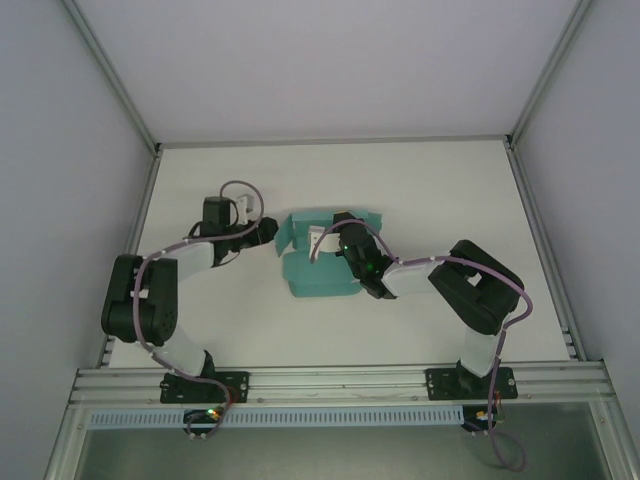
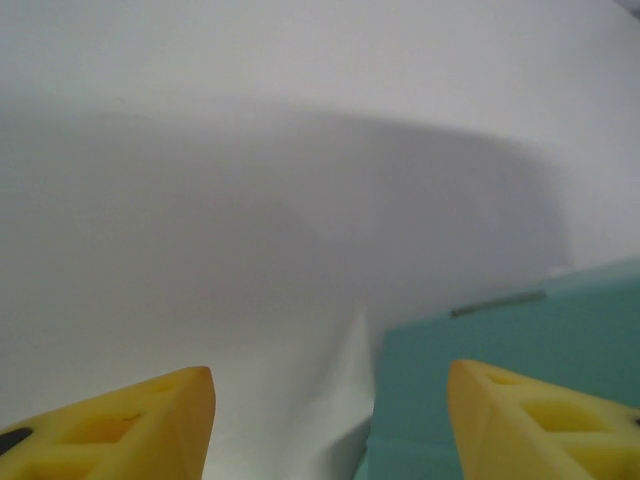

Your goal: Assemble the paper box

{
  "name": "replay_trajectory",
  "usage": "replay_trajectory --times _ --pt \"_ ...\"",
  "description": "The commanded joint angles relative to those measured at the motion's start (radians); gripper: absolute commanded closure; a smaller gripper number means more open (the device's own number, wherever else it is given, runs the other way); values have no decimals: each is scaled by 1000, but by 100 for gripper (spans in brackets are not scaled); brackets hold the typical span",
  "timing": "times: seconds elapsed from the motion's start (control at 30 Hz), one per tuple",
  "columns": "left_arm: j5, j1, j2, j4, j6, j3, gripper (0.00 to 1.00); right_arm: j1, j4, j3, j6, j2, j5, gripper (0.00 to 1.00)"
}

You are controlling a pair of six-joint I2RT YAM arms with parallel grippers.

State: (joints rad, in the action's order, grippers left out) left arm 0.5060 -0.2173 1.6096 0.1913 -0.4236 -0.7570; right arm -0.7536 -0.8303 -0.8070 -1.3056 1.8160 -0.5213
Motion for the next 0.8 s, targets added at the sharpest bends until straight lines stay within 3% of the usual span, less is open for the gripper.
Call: replay_trajectory --times 0.0,0.3,0.47,0.77 --pt "39 -30 -34 66 57 51 38 -7 7 -8 24 -14 -29 100" --pt "-10 -124 -66 198 170 122 39 -13 46 7 27 -33 -32 100" --pt "-18 -139 -74 371 188 191 34 -15 70 12 31 -47 -20 100" --pt "25 -168 43 452 259 121 31 -25 120 3 56 -49 -6 100"
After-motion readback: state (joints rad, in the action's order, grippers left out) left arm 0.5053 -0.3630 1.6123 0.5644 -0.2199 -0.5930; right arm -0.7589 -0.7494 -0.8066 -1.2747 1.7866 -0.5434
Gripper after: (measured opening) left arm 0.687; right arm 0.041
